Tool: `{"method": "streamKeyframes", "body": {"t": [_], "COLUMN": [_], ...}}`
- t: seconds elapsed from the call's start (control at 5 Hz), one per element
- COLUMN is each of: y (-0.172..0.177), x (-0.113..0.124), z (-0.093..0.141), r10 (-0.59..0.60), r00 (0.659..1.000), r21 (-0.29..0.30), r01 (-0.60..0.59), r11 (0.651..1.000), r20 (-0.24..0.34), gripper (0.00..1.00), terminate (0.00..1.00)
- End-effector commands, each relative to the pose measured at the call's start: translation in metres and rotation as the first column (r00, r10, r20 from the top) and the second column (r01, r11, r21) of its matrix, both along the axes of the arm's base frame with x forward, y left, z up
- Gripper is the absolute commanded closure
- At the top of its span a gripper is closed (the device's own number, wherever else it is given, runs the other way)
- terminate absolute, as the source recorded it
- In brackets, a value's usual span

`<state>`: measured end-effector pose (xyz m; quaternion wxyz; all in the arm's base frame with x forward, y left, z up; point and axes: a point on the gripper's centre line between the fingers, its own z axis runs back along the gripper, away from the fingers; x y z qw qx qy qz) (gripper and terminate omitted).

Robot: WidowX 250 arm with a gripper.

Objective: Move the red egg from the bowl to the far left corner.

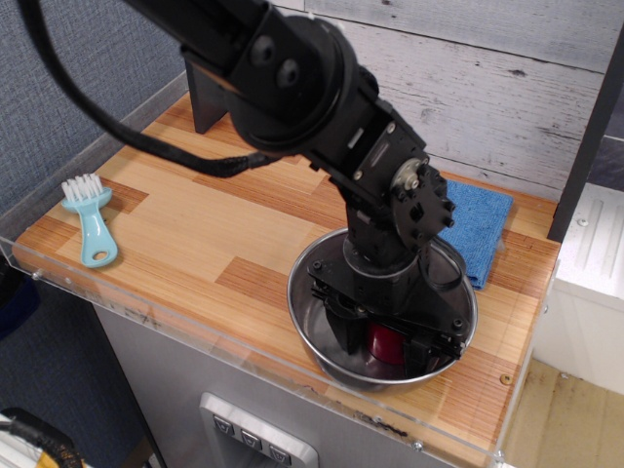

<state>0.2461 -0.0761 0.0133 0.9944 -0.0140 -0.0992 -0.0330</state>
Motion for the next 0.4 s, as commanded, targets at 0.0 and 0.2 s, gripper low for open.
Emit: {"method": "streamKeyframes", "body": {"t": [0.0, 0.2], "y": [0.003, 0.005], "x": [0.001, 0.006], "z": [0.019, 0.04], "r10": [0.008, 0.032], "r00": [0.999, 0.996], "r21": [-0.04, -0.056], "r01": [-0.006, -0.028], "r11": [0.999, 0.998], "r20": [0.043, 0.087], "gripper": [1.0, 1.0], "terminate": [0.0, 0.0]}}
